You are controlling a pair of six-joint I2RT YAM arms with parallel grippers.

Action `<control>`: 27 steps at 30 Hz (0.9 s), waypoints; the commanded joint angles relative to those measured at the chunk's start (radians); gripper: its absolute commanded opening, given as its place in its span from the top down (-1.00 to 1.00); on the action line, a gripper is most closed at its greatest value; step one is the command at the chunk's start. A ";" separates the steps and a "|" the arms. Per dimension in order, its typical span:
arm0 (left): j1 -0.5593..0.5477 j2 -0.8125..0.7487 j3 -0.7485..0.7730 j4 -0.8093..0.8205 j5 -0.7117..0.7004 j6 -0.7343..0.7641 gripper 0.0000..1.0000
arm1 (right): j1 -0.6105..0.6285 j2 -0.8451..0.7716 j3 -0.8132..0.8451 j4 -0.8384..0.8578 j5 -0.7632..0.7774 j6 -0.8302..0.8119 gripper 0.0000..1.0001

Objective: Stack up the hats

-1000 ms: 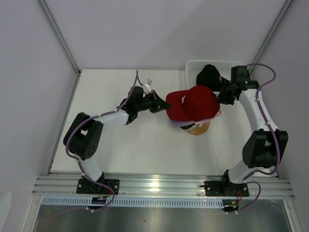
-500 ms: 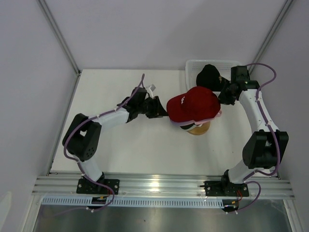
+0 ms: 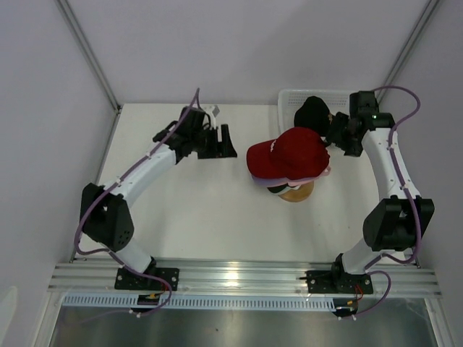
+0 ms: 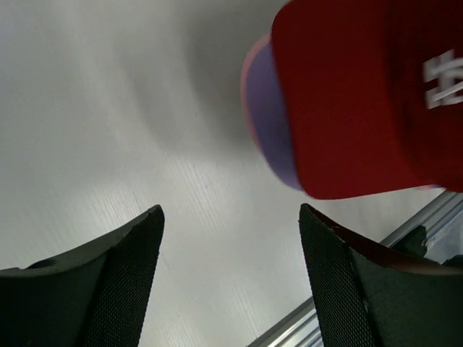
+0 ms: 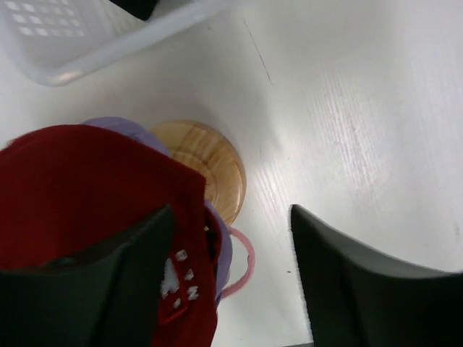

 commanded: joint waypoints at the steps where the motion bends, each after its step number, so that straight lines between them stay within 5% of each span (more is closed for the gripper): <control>1: 0.041 -0.081 0.194 -0.054 -0.033 0.065 -0.57 | 0.001 -0.002 0.205 -0.074 0.024 -0.029 -0.45; 4: 0.056 -0.049 0.319 -0.066 -0.021 0.105 -0.61 | -0.062 0.018 0.383 -0.100 0.041 -0.042 -0.73; 8: 0.054 0.014 0.419 -0.061 0.009 0.136 -0.68 | -0.109 0.073 0.454 0.071 -0.012 -0.091 -0.99; 13: 0.056 0.036 0.453 -0.071 0.005 0.150 -0.68 | -0.119 0.211 0.428 0.358 -0.213 -0.114 -0.99; 17: 0.056 0.011 0.439 -0.088 -0.087 0.194 -0.71 | -0.100 0.424 0.546 0.423 -0.356 -0.119 -0.99; 22: 0.058 0.025 0.444 -0.140 -0.136 0.202 -0.70 | -0.034 0.691 0.759 0.395 -0.329 -0.219 -0.99; 27: 0.058 0.019 0.421 -0.153 -0.168 0.174 -0.70 | 0.004 0.784 0.841 0.412 -0.194 -0.315 -0.99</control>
